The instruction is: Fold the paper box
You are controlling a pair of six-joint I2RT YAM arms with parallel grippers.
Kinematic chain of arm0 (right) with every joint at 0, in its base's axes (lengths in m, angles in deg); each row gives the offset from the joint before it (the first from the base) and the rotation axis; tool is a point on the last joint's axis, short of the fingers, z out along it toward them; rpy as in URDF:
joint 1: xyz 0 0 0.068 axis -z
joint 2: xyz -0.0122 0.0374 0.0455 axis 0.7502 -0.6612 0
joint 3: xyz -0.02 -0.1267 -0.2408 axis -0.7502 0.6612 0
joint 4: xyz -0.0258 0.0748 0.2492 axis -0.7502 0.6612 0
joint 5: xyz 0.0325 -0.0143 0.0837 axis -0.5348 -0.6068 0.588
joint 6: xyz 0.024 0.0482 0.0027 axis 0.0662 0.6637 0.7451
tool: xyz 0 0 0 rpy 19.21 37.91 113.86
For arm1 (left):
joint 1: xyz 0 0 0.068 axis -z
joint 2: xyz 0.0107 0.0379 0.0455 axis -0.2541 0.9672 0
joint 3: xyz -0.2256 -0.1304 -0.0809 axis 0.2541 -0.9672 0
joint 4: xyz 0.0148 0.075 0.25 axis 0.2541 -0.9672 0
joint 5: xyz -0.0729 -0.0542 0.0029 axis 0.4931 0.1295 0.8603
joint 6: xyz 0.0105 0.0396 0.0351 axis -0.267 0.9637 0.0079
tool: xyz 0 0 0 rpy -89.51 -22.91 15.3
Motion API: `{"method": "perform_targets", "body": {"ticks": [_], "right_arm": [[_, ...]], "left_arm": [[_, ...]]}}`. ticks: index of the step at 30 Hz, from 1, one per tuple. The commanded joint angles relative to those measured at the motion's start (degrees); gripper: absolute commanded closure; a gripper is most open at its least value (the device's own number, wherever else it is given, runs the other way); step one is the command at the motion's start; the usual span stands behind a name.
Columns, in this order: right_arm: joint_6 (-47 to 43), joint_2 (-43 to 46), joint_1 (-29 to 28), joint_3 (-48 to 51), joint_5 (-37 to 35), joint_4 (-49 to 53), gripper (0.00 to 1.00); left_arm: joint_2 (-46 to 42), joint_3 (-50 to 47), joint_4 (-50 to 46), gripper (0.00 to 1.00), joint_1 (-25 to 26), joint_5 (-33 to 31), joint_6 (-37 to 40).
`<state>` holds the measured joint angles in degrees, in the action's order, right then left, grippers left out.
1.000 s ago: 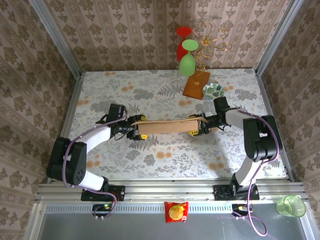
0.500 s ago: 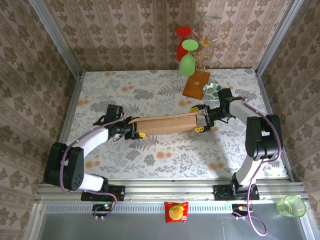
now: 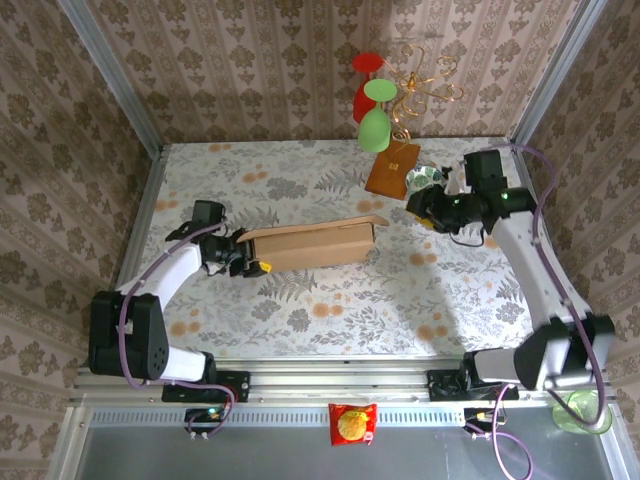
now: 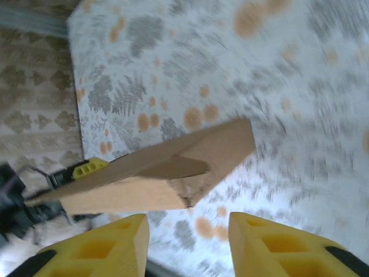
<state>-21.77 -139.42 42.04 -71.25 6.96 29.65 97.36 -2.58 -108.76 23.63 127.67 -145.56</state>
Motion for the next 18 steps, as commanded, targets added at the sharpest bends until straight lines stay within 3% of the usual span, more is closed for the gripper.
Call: {"method": "perform_targets", "body": {"ticks": [1,5,12,18], "right_arm": [[-20.1,3.2,-4.6,2.9,-9.0,-7.9,0.61],[-30.0,-1.8,-6.9,-1.3,-8.8,-3.4,0.62],[-39.8,-11.8,-12.6,-9.9,-12.3,4.3,0.43],[-40.9,-18.7,-15.2,-14.9,-14.8,8.0,0.48]], "left_arm": [[0.7,2.0,-7.9,0.62,-2.0,-2.1,4.8],[3.3,4.5,-10.9,0.62,-4.2,-2.1,8.7],[6.1,5.9,-10.3,0.62,-5.9,-2.1,10.2],[7.6,5.9,-10.1,0.62,-6.6,-2.1,11.0]]}}
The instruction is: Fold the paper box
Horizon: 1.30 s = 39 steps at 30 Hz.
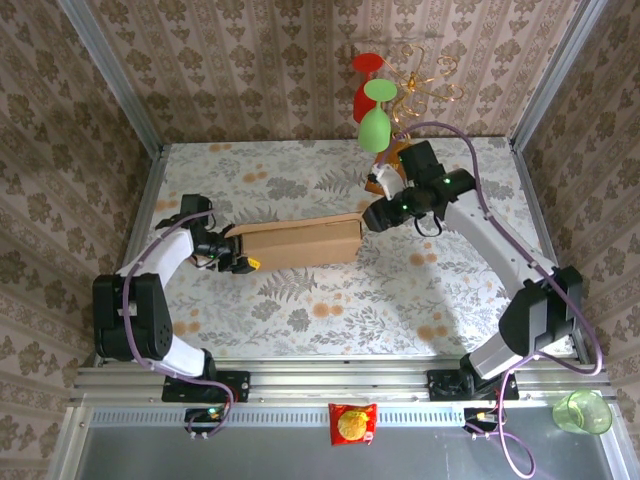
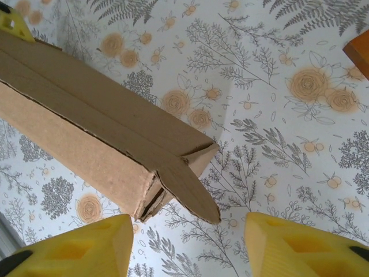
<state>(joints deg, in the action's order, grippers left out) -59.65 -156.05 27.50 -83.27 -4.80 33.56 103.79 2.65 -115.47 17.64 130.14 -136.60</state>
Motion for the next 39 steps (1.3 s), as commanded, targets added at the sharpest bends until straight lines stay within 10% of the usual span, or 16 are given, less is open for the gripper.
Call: {"method": "perform_targets", "body": {"ticks": [1,20,39], "right_arm": [[-3.0,-2.9,-0.8,-3.3,-3.6,4.5,0.49],[2.4,-4.3,-5.2,-5.9,-5.1,5.7,0.95],[25.8,-1.5,-7.6,0.6,-7.6,-5.6,1.0]], "left_arm": [[1.3,0.7,-3.2,0.62,-0.6,-4.6,2.1],[2.7,0.2,-1.8,0.63,-1.0,-4.6,1.8],[4.0,-0.1,-0.2,0.63,-0.9,-4.6,0.6]]}}
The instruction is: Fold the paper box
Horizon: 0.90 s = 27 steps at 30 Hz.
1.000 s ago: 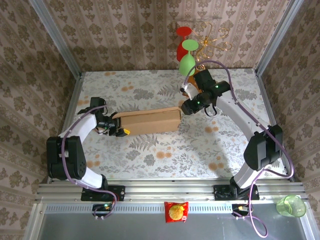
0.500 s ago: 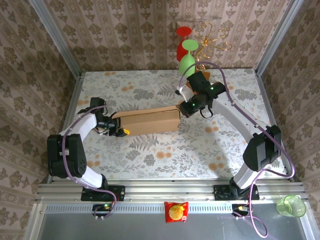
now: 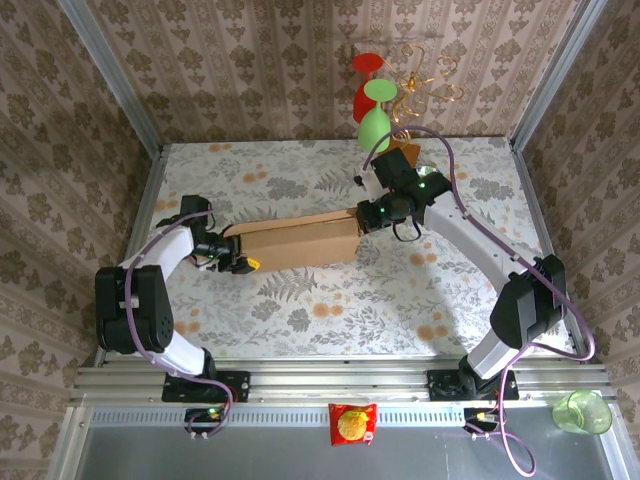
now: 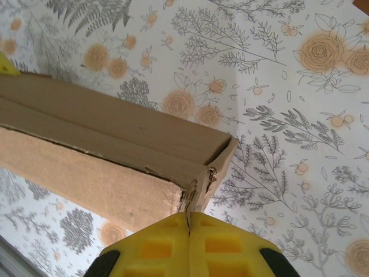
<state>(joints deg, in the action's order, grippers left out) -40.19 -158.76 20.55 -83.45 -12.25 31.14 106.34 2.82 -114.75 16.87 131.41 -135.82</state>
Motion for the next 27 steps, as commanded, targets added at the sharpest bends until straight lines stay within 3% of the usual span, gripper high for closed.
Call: {"method": "perform_targets", "body": {"ticks": [1,9,18,21,27], "right_arm": [[7.4,1.1,-0.6,0.7,0.0,-3.3,1.0],[10.8,2.0,-1.7,4.5,-2.0,-6.4,1.0],[8.1,3.0,-3.6,8.9,-8.1,-10.0,1.0],[6.9,3.2,-4.5,10.3,-9.8,-11.3,1.0],[6.5,2.9,-5.2,10.4,-13.1,-12.1,1.0]], "left_arm": [[1.5,-0.2,-1.0,0.63,-0.3,-5.8,-0.1],[2.4,0.0,-0.4,0.63,-0.4,-4.0,-0.1],[2.7,0.2,-0.3,0.63,-0.8,-3.9,0.5],[2.8,0.2,0.4,0.57,-1.2,-3.5,1.1],[1.6,0.4,2.3,0.27,-2.7,-3.0,4.6]]}}
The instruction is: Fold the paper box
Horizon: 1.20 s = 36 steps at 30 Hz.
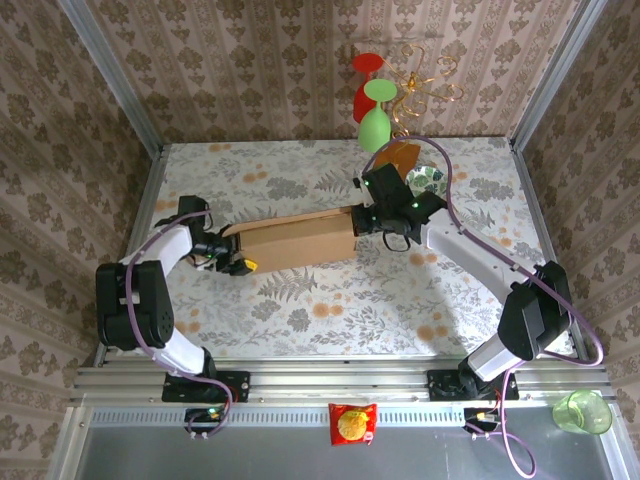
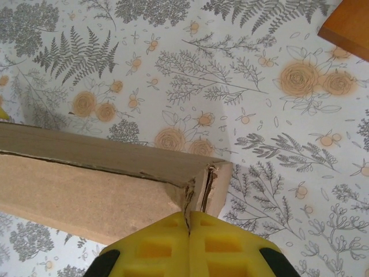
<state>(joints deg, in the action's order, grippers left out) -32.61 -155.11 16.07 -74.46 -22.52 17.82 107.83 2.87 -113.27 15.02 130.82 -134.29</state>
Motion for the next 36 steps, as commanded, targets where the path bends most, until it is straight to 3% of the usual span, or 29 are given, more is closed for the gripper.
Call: {"method": "perform_targets", "body": {"ticks": [1,5,9,15,17,20,21,25,28,36], "right_arm": [[-1.2,-1.0,-0.8,1.2,-3.1,1.3,1.0],[-1.3,-1.4,-1.0,0.9,-3.8,1.7,1.0],[-1.4,-1.6,-1.1,0.7,-4.3,1.8,1.0],[-1.4,-2.4,-1.3,-0.6,-4.6,2.6,1.0],[-1.7,-2.8,-1.3,-1.4,-4.4,3.1,1.0],[-2.1,-3.4,-1.3,-2.3,-4.2,3.6,1.0],[-2.1,-3.5,-1.3,-2.3,-4.1,3.6,1.0],[-2.3,-3.9,-1.2,-2.9,-4.0,4.2,1.0],[-2.8,-4.4,-1.2,-3.7,-3.9,4.8,1.0],[-3.5,-5.3,-1.2,-4.8,-3.2,5.9,1.0]], "left_arm": [[-0.4,0.3,1.1,0.21,-1.3,-2.4,3.8],[-2.9,-0.5,2.4,0.04,-3.5,-2.1,6.4],[-6.2,-0.5,0.4,0.01,-6.5,-3.1,11.4],[-12.1,8.3,-17.7,0.09,-9.5,-18.0,30.4],[-13.8,12.1,-21.9,0.16,-9.1,-25.8,39.4],[-17.6,14.9,-21.5,0.37,-7.5,-32.4,55.0],[-19.1,15.1,-19.8,0.44,-6.3,-32.3,61.4],[-21.7,14.7,-15.1,0.48,-0.2,-27.3,81.0],[-21.0,14.1,-15.4,0.51,0.5,-21.1,88.8],[-19.1,16.4,-21.1,0.46,4.0,-26.0,103.6]]}}
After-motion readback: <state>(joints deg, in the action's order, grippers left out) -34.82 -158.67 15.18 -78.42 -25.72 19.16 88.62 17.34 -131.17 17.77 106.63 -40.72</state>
